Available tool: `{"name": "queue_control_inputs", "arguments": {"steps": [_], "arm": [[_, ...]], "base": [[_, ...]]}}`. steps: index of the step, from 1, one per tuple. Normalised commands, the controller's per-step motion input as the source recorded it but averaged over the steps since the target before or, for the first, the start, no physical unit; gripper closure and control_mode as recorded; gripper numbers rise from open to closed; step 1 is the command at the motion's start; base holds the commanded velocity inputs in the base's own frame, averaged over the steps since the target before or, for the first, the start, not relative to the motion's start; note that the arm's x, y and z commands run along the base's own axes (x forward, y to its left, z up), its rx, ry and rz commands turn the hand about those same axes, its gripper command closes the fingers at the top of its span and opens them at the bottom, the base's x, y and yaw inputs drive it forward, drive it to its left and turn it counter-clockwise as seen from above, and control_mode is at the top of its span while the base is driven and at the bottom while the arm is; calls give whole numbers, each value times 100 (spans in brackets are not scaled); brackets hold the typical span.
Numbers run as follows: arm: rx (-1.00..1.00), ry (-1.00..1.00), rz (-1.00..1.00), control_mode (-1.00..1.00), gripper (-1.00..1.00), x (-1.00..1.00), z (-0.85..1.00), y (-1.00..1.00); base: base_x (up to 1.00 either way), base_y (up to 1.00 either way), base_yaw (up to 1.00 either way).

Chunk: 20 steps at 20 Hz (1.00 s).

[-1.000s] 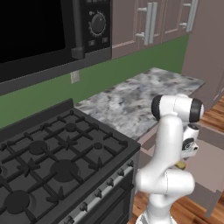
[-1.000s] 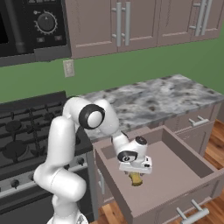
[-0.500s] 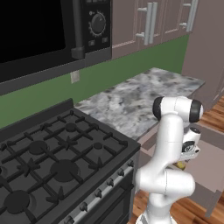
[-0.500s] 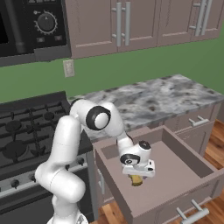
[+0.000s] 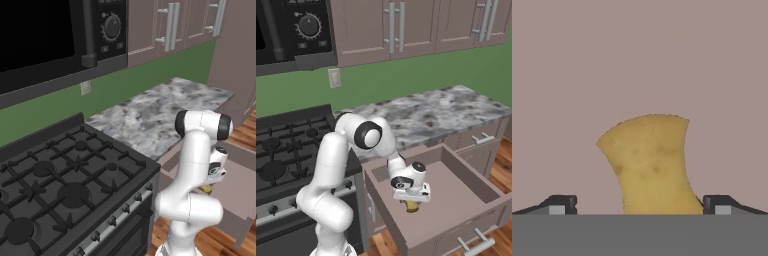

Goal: Restock the sink supplies by placing the sponge and soap dispenser on the counter and next to the sink. Make sure the soap dispenser is upright.

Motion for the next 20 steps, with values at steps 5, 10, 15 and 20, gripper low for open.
{"name": "queue_control_inputs", "arguments": {"steps": [5, 10, 15, 20], "arm": [[-1, 0, 2, -100, -100, 8, -15, 8], [0, -5, 5, -100, -100, 9, -11, 0], [0, -15, 6, -100, -100, 4, 0, -5], [0, -3, 6, -100, -100, 24, -22, 0]], "base": [[0, 0, 0], [0, 0, 0], [0, 0, 0], [0, 0, 0]]}}
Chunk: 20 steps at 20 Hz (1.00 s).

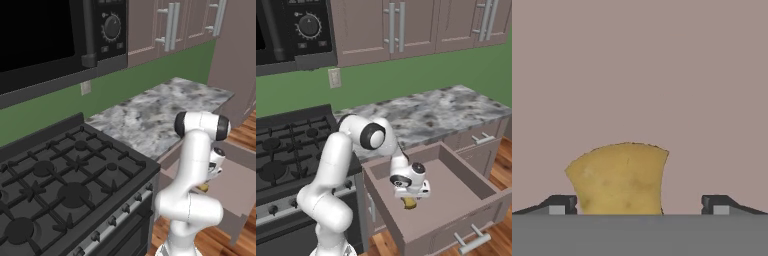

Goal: Restock the sink supplies by placing the sponge and soap dispenser on the counter and next to the sink. Make sure the soap dispenser is upright.

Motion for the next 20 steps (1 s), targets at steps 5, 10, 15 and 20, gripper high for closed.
{"name": "queue_control_inputs", "arguments": {"steps": [5, 10, 15, 20], "arm": [[-3, 0, 4, -100, -100, 8, -59, 7], [-5, 0, 2, -100, 100, 0, -53, 22], [-1, -3, 0, -100, 100, 0, -11, 12], [0, -4, 0, -100, 100, -2, 86, -4]], "base": [[0, 0, 0], [0, 0, 0], [0, 0, 0], [0, 0, 0]]}}
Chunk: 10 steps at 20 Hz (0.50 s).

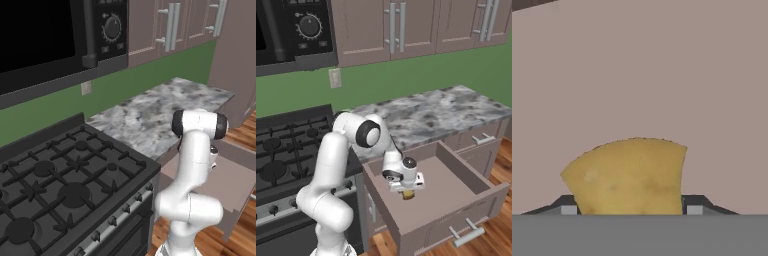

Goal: Restock the sink supplies by placing the sponge and soap dispenser on the counter and next to the sink. Make sure the soap dispenser is upright.

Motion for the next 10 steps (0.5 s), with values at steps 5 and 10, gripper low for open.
{"name": "queue_control_inputs", "arguments": {"steps": [5, 10], "arm": [[1, -4, 0, -100, 100, 0, 100, -7], [9, 0, 0, -100, 100, -11, 100, -31]], "base": [[0, 0, 0], [0, 0, 0]]}}
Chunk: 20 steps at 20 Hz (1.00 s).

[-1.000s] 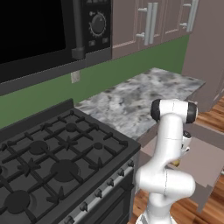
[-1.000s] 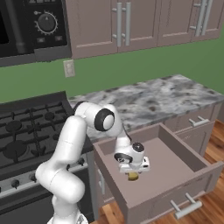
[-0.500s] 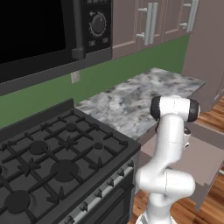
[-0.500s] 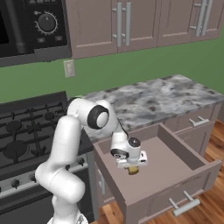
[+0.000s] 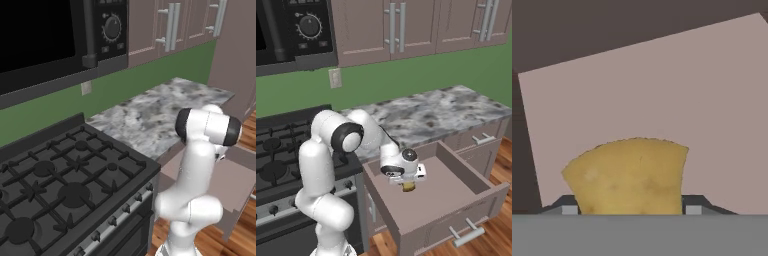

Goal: Restock the sink supplies by placing the sponge and soap dispenser on the counter and next to the sink. Make sure the soap dispenser is upright.

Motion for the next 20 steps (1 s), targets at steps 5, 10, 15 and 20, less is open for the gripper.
{"name": "queue_control_inputs", "arguments": {"steps": [5, 10, 15, 20], "arm": [[13, 0, 0, -100, 100, -5, 100, -33], [15, 0, -2, -100, 100, -8, 100, -28], [7, 0, -5, -100, 100, -66, 98, -3], [0, 0, -12, -100, 100, -97, 85, 19]], "base": [[0, 0, 0], [0, 0, 0], [0, 0, 0], [0, 0, 0]]}}
